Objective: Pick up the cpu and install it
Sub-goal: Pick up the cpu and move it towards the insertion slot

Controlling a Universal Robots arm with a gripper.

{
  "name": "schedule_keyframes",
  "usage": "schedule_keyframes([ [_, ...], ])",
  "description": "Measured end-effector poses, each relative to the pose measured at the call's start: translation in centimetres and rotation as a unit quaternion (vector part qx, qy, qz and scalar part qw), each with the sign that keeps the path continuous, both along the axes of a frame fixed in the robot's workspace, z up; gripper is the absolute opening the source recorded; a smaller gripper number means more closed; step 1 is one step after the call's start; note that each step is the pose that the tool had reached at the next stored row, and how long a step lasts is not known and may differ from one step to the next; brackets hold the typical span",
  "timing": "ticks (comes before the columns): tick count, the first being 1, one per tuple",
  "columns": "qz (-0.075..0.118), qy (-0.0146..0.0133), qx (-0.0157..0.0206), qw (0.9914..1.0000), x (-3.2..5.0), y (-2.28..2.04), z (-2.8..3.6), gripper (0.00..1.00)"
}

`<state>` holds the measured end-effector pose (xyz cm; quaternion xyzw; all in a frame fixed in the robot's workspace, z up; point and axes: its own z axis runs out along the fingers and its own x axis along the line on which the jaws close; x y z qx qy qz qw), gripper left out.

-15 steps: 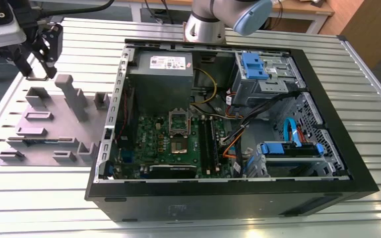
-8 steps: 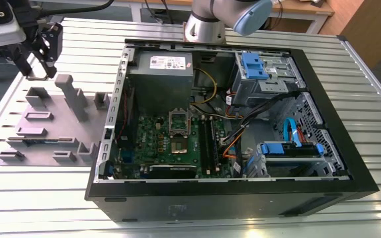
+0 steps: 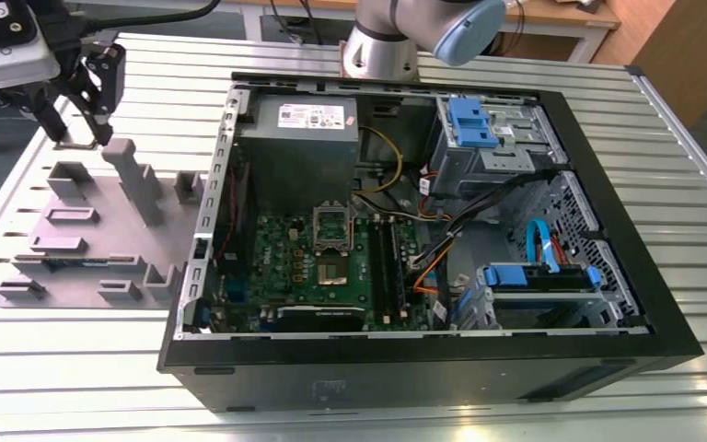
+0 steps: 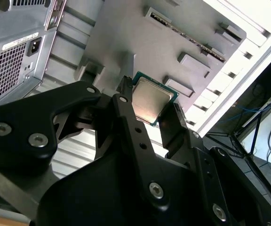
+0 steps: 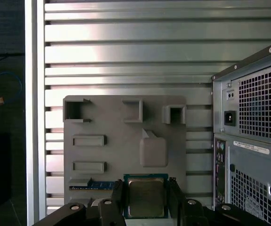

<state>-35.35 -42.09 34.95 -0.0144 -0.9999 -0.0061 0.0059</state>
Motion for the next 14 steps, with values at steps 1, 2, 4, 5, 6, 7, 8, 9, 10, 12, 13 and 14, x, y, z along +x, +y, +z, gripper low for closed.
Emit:
schedule_keyframes([
  [1, 0.0, 0.0, 0.0, 1.0, 0.16, 0.0, 0.0, 0.47],
  [2, 0.0, 0.0, 0.0, 1.0, 0.33, 0.0, 0.0, 0.47],
  [4, 0.0, 0.0, 0.0, 1.0, 0.71, 0.0, 0.0, 0.47],
  [5, 0.0, 0.0, 0.0, 1.0, 0.91, 0.0, 0.0, 0.47],
  [6, 0.0, 0.0, 0.0, 1.0, 1.13, 0.0, 0.0, 0.47],
  [7, 0.0, 0.0, 0.0, 1.0, 1.34, 0.0, 0.0, 0.47],
  [8, 0.0, 0.0, 0.0, 1.0, 1.55, 0.0, 0.0, 0.47],
  [9, 0.0, 0.0, 0.0, 1.0, 2.02, 0.0, 0.0, 0.47],
  [10, 0.0, 0.0, 0.0, 1.0, 2.26, 0.0, 0.0, 0.47],
  [12, 0.0, 0.0, 0.0, 1.0, 2.73, 0.0, -0.01, 0.47],
  [13, 0.0, 0.0, 0.0, 1.0, 2.98, 0.0, -0.01, 0.47],
  [14, 0.0, 0.0, 0.0, 1.0, 3.23, 0.0, -0.01, 0.47],
])
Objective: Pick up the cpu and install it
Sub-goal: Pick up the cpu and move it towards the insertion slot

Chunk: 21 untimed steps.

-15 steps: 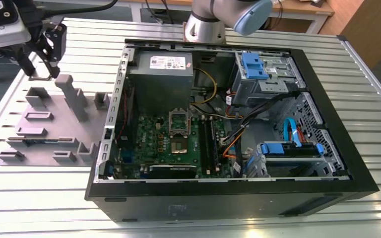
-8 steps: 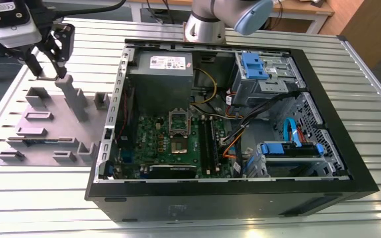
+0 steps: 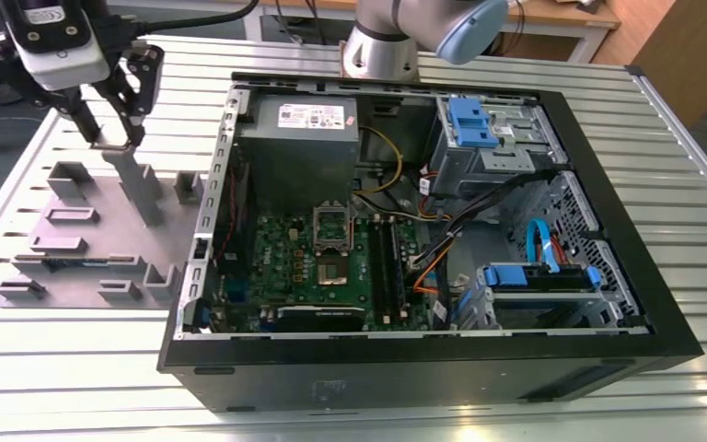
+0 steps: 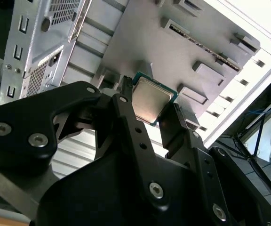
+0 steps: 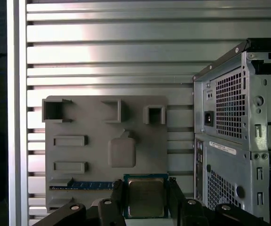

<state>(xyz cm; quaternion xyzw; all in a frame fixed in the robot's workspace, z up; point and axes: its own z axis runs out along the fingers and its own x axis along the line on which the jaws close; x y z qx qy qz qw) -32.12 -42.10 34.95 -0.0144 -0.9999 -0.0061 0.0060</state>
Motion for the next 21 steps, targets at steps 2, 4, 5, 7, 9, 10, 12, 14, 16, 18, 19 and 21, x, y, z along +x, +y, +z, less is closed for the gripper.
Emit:
schedule_keyframes([
  [2, 0.0, 0.0, 0.0, 1.0, 0.53, 0.0, 0.0, 0.47],
  [4, 0.0, 0.0, 0.0, 1.0, 1.05, 0.0, 0.0, 0.47],
  [5, 0.0, 0.0, 0.0, 1.0, 1.32, 0.0, -0.01, 0.47],
  [7, 0.0, 0.0001, 0.0, 1.0, 1.86, 0.0, -0.01, 0.47],
  [9, 0.0, 0.0001, 0.0, 1.0, 2.41, 0.0, -0.01, 0.47],
  [10, 0.0, 0.0001, 0.0, 1.0, 2.68, 0.0, -0.01, 0.47],
  [12, 0.0, 0.0001, 0.0, 1.0, 3.25, 0.0, -0.01, 0.47],
  [14, 0.0, 0.0, 0.0, 1.0, 3.83, 0.0, -0.02, 0.47],
  [16, 0.0, 0.0001, 0.0, 1.0, 4.37, 0.0, -0.03, 0.47],
  [18, 0.0, 0.0001, 0.0, 1.0, 4.87, 0.0, -0.03, 0.47],
  [19, 0.0, 0.0001, 0.0, 1.0, 5.14, 0.0, -0.03, 0.47],
  [21, 0.0, 0.0, 0.0, 1.0, 5.67, 0.0, -0.03, 0.47],
])
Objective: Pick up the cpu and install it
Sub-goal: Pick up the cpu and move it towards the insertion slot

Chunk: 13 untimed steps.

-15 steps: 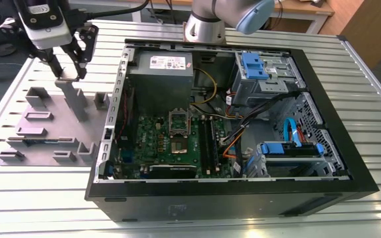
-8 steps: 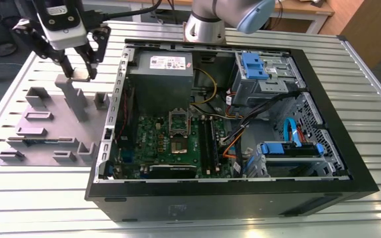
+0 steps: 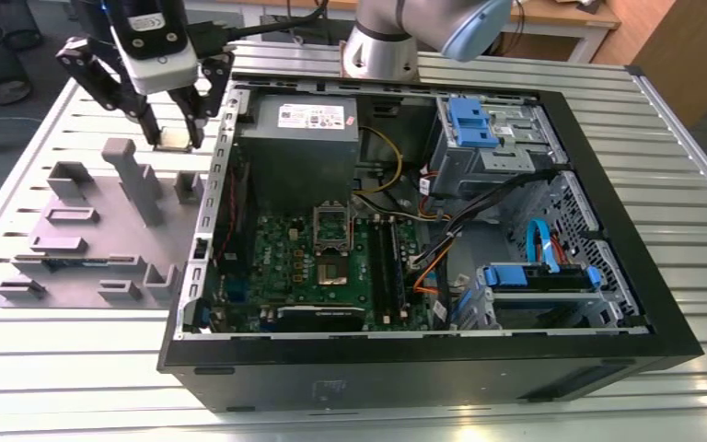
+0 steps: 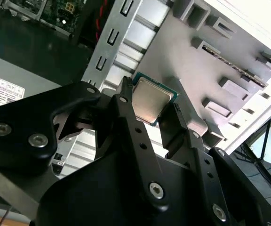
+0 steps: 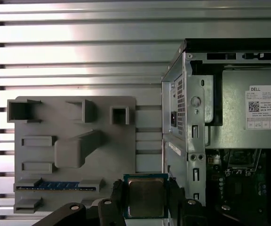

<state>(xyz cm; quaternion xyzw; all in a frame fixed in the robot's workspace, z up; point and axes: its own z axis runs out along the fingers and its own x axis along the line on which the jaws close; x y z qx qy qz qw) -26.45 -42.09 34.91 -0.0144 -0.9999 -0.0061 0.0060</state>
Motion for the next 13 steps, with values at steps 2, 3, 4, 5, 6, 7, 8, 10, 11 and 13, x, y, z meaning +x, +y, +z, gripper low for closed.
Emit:
schedule_keyframes([
  [2, 0.0, 0.0, 0.0, 1.0, 0.54, 0.0, 0.0, 0.47],
  [3, 0.0, 0.0, 0.0, 1.0, 0.82, 0.0, 0.0, 0.47],
  [4, 0.0, 0.0, 0.0, 1.0, 1.1, 0.0, -0.01, 0.47],
  [5, 0.0, 0.0, 0.0, 1.0, 1.39, 0.0, -0.01, 0.47],
  [6, 0.0, 0.0, -0.0001, 1.0, 1.67, 0.0, -0.01, 0.47],
  [7, 0.0, 0.0001, -0.0001, 1.0, 1.96, 0.0, 0.0, 0.47],
  [8, 0.0, 0.0, -0.0001, 1.0, 2.26, 0.0, -0.01, 0.47],
  [10, 0.0, 0.0, 0.0, 1.0, 2.86, 0.0, -0.02, 0.47],
  [11, 0.0, 0.0, 0.0, 1.0, 3.19, 0.0, -0.02, 0.47],
  [13, 0.0, 0.0, 0.0, 1.0, 3.82, 0.0, -0.02, 0.47],
])
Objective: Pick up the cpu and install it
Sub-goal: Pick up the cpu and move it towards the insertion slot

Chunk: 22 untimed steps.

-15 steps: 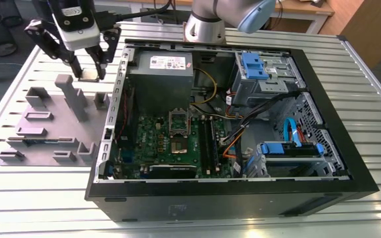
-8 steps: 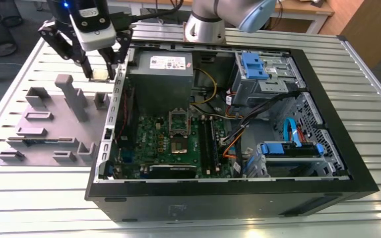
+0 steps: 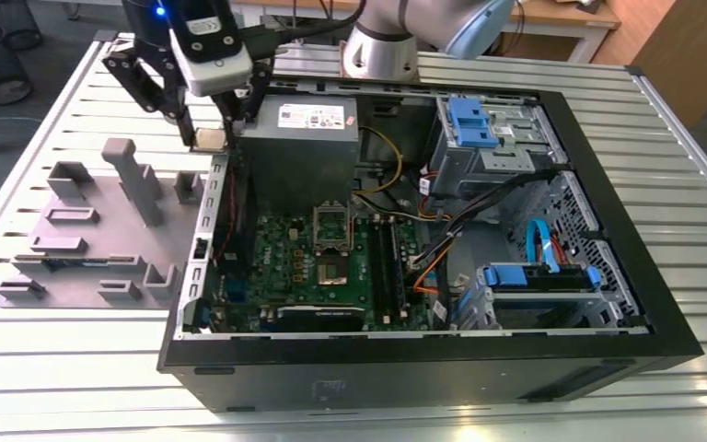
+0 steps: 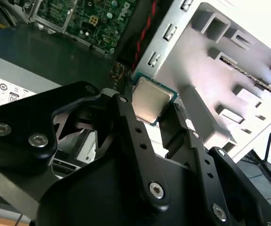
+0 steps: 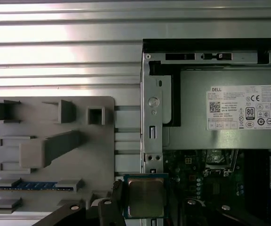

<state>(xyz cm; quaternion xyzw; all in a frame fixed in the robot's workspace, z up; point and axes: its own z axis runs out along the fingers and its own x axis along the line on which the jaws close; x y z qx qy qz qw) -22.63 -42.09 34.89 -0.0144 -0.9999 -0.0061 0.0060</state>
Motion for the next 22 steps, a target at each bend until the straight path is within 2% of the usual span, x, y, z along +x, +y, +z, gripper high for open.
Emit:
schedule_keyframes([
  [22, 0.0, 0.0, 0.0, 1.0, 7.73, 0.0, -0.05, 0.47],
])
